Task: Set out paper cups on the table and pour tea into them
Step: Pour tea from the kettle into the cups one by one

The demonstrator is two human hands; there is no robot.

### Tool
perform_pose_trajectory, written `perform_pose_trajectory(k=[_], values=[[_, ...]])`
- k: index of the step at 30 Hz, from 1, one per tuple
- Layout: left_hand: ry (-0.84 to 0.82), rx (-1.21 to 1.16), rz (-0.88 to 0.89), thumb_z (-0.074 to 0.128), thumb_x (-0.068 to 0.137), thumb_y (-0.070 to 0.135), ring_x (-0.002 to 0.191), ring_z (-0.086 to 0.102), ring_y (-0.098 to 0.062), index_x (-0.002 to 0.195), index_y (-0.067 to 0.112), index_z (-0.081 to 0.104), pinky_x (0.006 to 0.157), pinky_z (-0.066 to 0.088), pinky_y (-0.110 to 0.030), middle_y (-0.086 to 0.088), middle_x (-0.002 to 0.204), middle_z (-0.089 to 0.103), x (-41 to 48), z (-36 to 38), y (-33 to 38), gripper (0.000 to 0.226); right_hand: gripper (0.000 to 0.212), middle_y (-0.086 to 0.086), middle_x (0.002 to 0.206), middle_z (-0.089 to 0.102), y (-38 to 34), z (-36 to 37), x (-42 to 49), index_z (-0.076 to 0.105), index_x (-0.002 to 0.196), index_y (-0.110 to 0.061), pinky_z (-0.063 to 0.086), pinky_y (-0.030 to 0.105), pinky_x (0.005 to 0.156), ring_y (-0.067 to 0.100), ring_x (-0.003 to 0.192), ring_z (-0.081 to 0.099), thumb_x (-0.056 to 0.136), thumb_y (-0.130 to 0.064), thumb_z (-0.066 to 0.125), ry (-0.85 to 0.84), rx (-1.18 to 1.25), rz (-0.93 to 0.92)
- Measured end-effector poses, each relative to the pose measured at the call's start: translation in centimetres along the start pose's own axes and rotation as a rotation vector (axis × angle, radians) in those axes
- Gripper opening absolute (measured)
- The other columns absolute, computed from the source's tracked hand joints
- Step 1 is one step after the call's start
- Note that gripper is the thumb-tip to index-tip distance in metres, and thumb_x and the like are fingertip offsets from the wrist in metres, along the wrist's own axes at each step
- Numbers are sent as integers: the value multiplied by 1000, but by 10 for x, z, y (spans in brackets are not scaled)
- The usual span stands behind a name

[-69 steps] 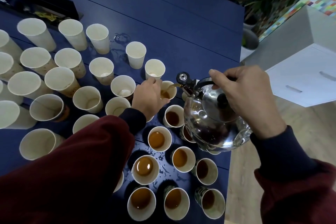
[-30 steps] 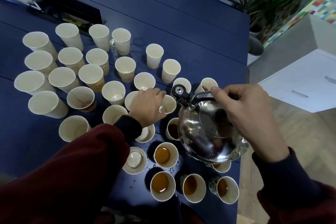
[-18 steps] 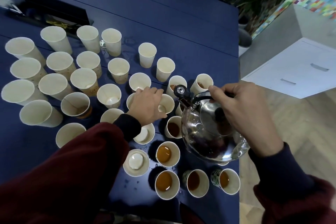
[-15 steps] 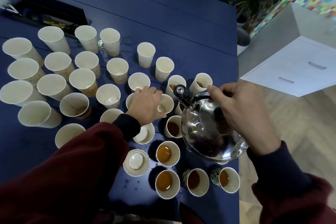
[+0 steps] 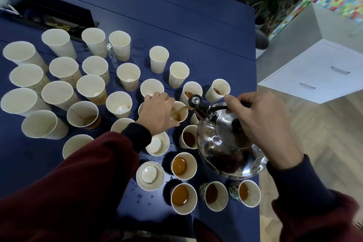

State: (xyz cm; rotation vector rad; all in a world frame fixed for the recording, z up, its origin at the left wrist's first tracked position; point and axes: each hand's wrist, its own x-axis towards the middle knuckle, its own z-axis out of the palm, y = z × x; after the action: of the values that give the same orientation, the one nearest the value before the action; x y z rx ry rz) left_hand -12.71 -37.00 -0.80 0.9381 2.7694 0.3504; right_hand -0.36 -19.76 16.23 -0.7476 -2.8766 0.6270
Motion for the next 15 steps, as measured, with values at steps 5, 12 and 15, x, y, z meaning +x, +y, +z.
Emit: perform_pose_trajectory(k=[5,12,15], values=[[4,-12,8,70,76,65,109,52,-26,113,22,61,89,38,-46,-1,116,60,0,-1,-1,57,50,0,52,59,-2,-1,-1,69,63,-22,52,41,57,14,54,57,90,-60,52,5,22,1],[-3,-10,21,69,77,64,110,52,-25,115,22,60,89,38,-45,-1,117,60,-1,-5,-1,58,56,5,54,60,-6,-3,-3,70,67,-15,53,42,58,18,55,60,88,-63,51,6,47,22],[-2,-25,31,69,78,64,109,53,-24,117,22,60,89,38,-45,-1,118,61,-3,-7,-1,58,51,0,48,54,-10,-4,-5,70,66,-14,46,37,53,14,50,52,93,-55,56,4,70,26]])
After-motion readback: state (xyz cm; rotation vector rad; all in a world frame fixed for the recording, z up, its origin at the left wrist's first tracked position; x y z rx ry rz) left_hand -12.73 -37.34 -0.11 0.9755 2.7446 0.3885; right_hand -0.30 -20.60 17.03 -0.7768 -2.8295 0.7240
